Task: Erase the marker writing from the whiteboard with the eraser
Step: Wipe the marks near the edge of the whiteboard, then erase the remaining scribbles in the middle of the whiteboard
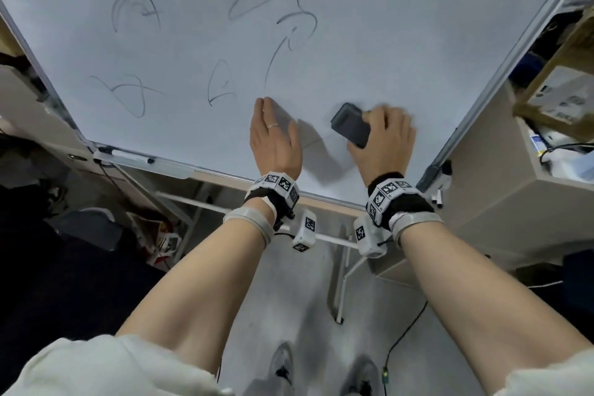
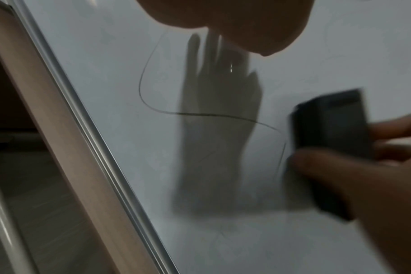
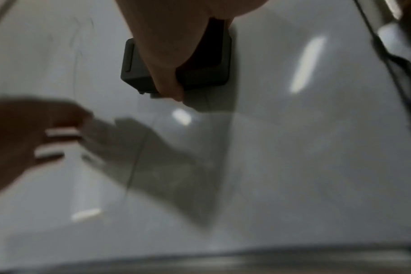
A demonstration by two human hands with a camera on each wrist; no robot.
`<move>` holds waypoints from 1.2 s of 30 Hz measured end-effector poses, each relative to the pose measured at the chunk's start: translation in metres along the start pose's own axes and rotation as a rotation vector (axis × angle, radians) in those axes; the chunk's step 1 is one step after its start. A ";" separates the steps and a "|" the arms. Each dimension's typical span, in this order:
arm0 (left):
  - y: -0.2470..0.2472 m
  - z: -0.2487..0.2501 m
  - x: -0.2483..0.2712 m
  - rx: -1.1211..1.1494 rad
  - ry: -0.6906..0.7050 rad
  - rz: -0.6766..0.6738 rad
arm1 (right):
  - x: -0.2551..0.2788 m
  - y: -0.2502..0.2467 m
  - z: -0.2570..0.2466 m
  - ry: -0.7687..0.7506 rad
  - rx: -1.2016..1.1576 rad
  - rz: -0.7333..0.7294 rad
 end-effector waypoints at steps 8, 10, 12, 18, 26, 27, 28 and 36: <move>-0.004 -0.008 0.002 -0.025 0.062 -0.060 | 0.019 0.001 0.002 -0.019 -0.049 -0.010; -0.005 -0.002 0.001 -0.035 0.040 -0.065 | -0.008 -0.024 0.001 0.012 -0.136 0.165; -0.004 0.004 0.001 -0.033 0.003 -0.065 | -0.031 -0.048 0.001 0.054 -0.209 0.313; -0.004 0.005 0.005 -0.030 -0.014 -0.069 | -0.027 -0.052 0.014 0.056 -0.154 0.367; -0.005 -0.006 0.002 -0.102 0.037 -0.076 | 0.022 -0.009 0.014 0.129 -0.167 -0.035; -0.004 -0.005 0.003 -0.111 0.037 -0.070 | 0.022 -0.010 0.015 0.139 -0.161 -0.049; -0.002 -0.002 0.004 -0.110 0.027 -0.061 | 0.021 -0.012 0.017 0.159 -0.161 -0.041; 0.028 0.045 0.009 -0.050 -0.226 0.047 | -0.009 -0.062 0.083 0.531 -0.196 0.239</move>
Point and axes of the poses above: each hand's wrist, its own x-axis away from the middle knuckle, its own y-axis out of the palm, z = x × y, the point moved 1 cm from there along -x, towards the middle knuckle
